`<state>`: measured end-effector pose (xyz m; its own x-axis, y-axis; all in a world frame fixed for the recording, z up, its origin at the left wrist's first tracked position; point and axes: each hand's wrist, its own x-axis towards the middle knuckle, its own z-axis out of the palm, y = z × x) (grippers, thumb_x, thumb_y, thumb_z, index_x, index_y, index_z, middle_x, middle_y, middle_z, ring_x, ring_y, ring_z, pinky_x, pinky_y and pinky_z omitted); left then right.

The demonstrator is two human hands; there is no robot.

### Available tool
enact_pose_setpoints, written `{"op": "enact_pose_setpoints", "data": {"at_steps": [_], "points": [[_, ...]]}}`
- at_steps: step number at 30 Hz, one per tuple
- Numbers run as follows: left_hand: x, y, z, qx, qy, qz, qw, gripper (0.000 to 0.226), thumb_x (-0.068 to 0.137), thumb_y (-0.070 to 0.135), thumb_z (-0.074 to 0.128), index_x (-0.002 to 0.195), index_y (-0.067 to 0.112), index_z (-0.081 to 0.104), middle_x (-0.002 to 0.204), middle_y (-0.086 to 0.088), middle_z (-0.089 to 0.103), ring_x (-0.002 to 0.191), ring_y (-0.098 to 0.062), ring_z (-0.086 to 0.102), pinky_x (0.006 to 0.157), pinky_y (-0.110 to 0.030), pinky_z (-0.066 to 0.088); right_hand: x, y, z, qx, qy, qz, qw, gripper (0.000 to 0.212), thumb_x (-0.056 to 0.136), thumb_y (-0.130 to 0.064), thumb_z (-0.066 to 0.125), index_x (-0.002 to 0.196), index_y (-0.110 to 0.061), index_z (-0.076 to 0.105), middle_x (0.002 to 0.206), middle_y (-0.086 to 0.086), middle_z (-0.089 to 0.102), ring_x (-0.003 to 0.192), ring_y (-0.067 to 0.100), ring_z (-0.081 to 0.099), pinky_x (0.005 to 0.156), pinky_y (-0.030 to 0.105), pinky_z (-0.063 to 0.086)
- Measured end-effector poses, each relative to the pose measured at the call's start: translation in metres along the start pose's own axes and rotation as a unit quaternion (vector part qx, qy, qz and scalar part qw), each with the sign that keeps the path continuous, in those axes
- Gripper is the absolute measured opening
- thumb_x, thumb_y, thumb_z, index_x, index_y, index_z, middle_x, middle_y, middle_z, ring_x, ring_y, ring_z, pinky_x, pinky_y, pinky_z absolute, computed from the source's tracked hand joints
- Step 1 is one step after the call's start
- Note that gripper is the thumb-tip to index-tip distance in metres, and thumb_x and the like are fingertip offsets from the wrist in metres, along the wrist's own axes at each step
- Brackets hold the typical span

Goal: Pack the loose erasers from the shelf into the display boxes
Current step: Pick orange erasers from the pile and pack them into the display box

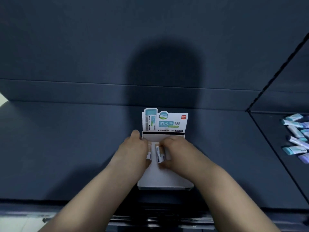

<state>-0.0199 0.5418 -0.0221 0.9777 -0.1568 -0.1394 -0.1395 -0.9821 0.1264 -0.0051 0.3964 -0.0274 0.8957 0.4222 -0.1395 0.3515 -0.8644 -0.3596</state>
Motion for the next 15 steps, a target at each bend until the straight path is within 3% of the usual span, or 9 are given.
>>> {"op": "enact_pose_setpoints", "data": {"at_steps": [6, 15], "points": [[0.005, 0.0, 0.002, -0.007, 0.036, -0.002, 0.999, 0.023, 0.089, 0.023, 0.054, 0.108, 0.013, 0.059, 0.108, -0.001, 0.043, 0.096, -0.02, 0.051, 0.067, -0.022, 0.031, 0.008, -0.001, -0.002, 0.008, -0.009, 0.001, 1.0, 0.016, 0.081, -0.021, 0.059, 0.096, -0.014, 0.061, 0.102, 0.008, 0.059, 0.093, 0.026, 0.056, 0.074, 0.03, 0.046], [0.009, 0.002, 0.001, 0.009, 0.05, -0.004, 0.999, 0.017, 0.093, 0.021, 0.049, 0.104, 0.015, 0.059, 0.093, 0.002, 0.035, 0.095, -0.017, 0.053, 0.062, -0.019, 0.025, 0.018, -0.003, 0.003, -0.02, 0.023, 0.004, 1.0, 0.031, 0.084, -0.034, 0.056, 0.114, -0.025, 0.058, 0.113, 0.004, 0.057, 0.107, 0.025, 0.054, 0.08, 0.033, 0.045]]}}
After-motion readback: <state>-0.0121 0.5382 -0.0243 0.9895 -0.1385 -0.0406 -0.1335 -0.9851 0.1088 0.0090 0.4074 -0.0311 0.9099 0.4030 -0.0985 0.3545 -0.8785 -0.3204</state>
